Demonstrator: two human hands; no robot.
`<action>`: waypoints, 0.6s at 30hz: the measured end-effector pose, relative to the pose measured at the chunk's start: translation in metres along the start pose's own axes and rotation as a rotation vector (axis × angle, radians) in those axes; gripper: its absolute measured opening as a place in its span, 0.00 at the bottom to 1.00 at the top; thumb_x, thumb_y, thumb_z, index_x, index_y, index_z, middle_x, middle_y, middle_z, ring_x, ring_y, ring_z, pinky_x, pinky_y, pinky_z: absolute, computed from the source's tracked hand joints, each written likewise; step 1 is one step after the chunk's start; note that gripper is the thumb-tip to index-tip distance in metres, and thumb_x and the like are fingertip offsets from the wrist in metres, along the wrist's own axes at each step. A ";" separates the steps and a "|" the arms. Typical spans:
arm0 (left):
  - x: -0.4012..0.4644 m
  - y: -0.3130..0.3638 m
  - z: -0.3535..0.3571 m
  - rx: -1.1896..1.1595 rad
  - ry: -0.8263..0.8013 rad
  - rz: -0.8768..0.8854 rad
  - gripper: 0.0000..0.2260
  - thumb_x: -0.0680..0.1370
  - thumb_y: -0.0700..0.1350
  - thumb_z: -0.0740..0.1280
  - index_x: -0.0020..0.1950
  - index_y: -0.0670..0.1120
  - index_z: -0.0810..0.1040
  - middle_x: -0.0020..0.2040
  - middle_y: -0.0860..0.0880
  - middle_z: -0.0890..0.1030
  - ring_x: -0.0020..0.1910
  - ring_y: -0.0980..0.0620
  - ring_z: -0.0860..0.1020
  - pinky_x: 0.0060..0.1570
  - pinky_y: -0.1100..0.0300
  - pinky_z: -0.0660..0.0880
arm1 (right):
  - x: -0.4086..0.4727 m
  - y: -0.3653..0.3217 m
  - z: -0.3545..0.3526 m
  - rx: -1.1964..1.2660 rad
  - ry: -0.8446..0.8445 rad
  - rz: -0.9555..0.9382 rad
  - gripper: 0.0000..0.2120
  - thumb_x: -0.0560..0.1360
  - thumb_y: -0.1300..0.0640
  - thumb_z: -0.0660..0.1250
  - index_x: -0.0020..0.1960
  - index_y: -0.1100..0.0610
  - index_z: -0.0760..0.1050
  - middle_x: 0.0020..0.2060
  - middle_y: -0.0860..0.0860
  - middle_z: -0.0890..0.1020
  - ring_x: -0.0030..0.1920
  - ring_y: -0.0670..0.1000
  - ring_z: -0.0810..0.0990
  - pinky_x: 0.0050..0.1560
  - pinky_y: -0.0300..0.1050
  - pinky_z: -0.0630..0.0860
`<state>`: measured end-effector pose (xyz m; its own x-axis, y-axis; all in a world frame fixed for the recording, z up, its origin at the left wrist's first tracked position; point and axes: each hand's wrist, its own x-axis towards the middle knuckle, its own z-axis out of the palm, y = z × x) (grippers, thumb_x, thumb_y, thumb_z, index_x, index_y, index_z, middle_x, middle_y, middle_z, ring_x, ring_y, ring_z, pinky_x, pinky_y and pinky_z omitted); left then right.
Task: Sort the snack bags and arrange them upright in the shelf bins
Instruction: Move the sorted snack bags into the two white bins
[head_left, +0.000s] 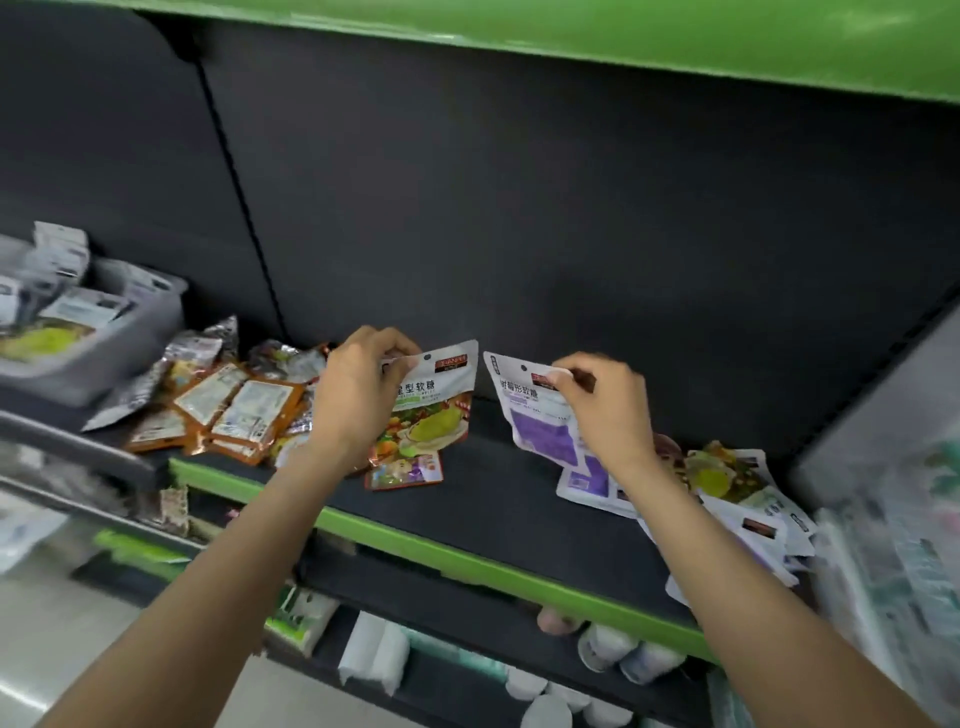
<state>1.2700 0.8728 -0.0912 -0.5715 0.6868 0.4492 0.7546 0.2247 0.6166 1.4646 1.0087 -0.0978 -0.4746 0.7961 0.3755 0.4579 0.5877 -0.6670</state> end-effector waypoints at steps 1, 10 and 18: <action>0.001 -0.011 -0.013 -0.002 0.014 -0.008 0.03 0.78 0.42 0.67 0.48 0.47 0.81 0.46 0.49 0.78 0.45 0.51 0.76 0.42 0.57 0.70 | 0.001 -0.014 0.012 0.014 0.007 -0.008 0.04 0.75 0.58 0.67 0.45 0.55 0.82 0.43 0.48 0.83 0.43 0.48 0.81 0.44 0.46 0.77; 0.013 -0.145 -0.147 -0.075 0.044 0.014 0.03 0.77 0.41 0.67 0.48 0.47 0.81 0.45 0.48 0.78 0.44 0.51 0.75 0.42 0.60 0.66 | 0.003 -0.157 0.150 0.049 0.033 -0.040 0.05 0.76 0.57 0.67 0.46 0.54 0.82 0.43 0.48 0.83 0.43 0.46 0.79 0.41 0.42 0.76; 0.031 -0.264 -0.254 -0.056 0.059 -0.028 0.04 0.78 0.42 0.67 0.49 0.47 0.81 0.50 0.48 0.80 0.48 0.50 0.78 0.48 0.54 0.74 | 0.017 -0.280 0.276 0.129 0.019 -0.076 0.05 0.75 0.56 0.67 0.45 0.52 0.82 0.43 0.48 0.83 0.43 0.48 0.80 0.47 0.48 0.77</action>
<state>0.9712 0.6592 -0.0759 -0.6116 0.6382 0.4675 0.7197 0.2035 0.6638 1.1207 0.8178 -0.0816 -0.4895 0.7530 0.4397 0.3200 0.6242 -0.7127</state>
